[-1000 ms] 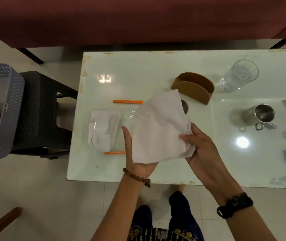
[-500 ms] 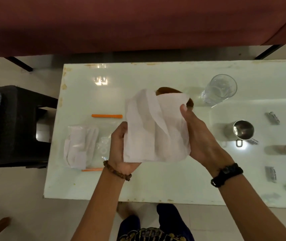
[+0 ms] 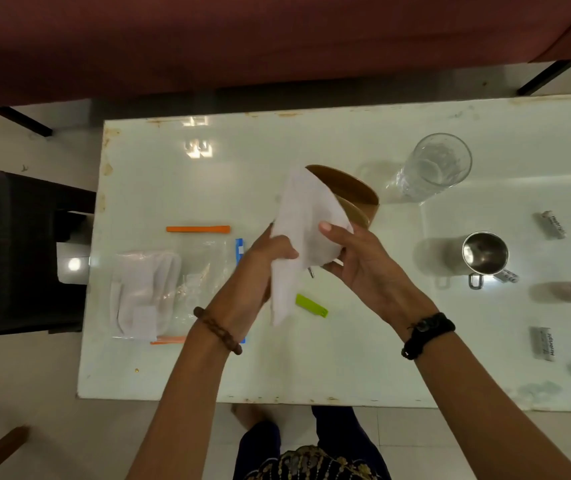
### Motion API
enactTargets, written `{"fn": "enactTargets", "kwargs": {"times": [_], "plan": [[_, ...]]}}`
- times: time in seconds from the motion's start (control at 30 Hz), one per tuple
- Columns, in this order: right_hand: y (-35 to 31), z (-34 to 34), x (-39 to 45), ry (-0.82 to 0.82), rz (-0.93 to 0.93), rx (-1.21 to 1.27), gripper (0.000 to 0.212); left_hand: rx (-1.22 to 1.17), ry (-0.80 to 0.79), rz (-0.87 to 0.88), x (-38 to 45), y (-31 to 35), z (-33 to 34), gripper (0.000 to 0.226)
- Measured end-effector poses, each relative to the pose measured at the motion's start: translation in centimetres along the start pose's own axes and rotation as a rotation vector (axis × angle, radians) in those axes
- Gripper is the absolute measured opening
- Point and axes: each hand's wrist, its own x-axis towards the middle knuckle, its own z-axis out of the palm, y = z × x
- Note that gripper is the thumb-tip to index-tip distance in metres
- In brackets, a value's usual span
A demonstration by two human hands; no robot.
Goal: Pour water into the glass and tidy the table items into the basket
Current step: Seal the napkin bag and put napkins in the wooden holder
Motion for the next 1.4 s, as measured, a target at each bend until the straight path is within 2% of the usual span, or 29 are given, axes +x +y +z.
{"fn": "enactTargets", "kwargs": {"times": [0.1, 0.2, 0.33, 0.43, 0.5, 0.57, 0.63, 0.7, 0.77, 0.87, 0.93, 1.07, 1.17, 1.27, 1.4], "plan": [[-1.0, -0.4, -0.2, 0.021, -0.009, 0.067, 0.061, -0.324, -0.088, -0.118, -0.6, 0.3, -1.2, 0.03], [-2.2, -1.0, -0.5, -0.041, -0.029, 0.072, 0.059, -0.451, -0.056, -0.105, -0.8, -0.2, -2.6, 0.021], [-2.5, -1.1, -0.4, -0.066, 0.011, 0.117, 0.063, -0.531, -0.089, -0.112, -0.5, -1.4, -3.6, 0.041], [-2.0, -0.7, -0.1, -0.009, -0.003, 0.015, 0.063, -0.588, -0.087, -0.14, 0.1, -2.3, -4.0, 0.043], [-1.8, -0.7, 0.0, 0.004, -0.085, -0.122, 0.05, -0.575, -0.047, -0.168, 0.5, -2.9, -4.2, 0.033], [-1.8, -0.5, -0.3, 0.026, -0.222, -0.363, 0.033, -0.553, -0.012, -0.205, 1.0, -3.1, -4.2, 0.034], [-1.6, 0.3, -0.8, 0.055, -0.418, -0.718, 0.03, -0.508, 0.018, -0.219, 1.4, -3.1, -3.9, 0.039], [-1.0, 1.4, -1.5, 0.027, -0.55, -0.974, 0.04, -0.514, 0.025, -0.192, 1.8, -3.0, -3.4, 0.042], [-0.1, 2.3, -2.1, -0.031, -0.571, -1.166, 0.05, -0.574, -0.009, -0.115, 2.0, -2.9, -2.7, 0.043], [1.1, 3.1, -2.8, -0.126, -0.555, -1.543, 0.055, -0.63, -0.079, -0.01, 2.3, -2.8, -2.1, 0.052], [1.7, 3.4, -2.8, -0.16, -0.507, -1.637, 0.054, -0.65, -0.111, 0.006, 2.4, -2.9, -1.9, 0.055], [2.6, 3.5, -2.4, -0.163, -0.448, -1.702, 0.05, -0.666, -0.111, 0.013, 2.6, -3.1, -1.9, 0.047], [3.1, 3.5, -2.1, -0.185, -0.448, -1.677, 0.053, -0.695, -0.048, 0.011, 2.8, -3.2, -1.7, 0.045], [3.8, 3.6, -2.1, -0.191, -0.456, -1.6, 0.058, -0.732, 0.036, -0.001, 3.0, -3.2, -1.5, 0.045], [3.9, 3.2, -2.2, -0.253, -0.427, -1.445, 0.052, -0.738, 0.095, -0.037, 3.3, -3.0, -1.3, 0.044]]}}
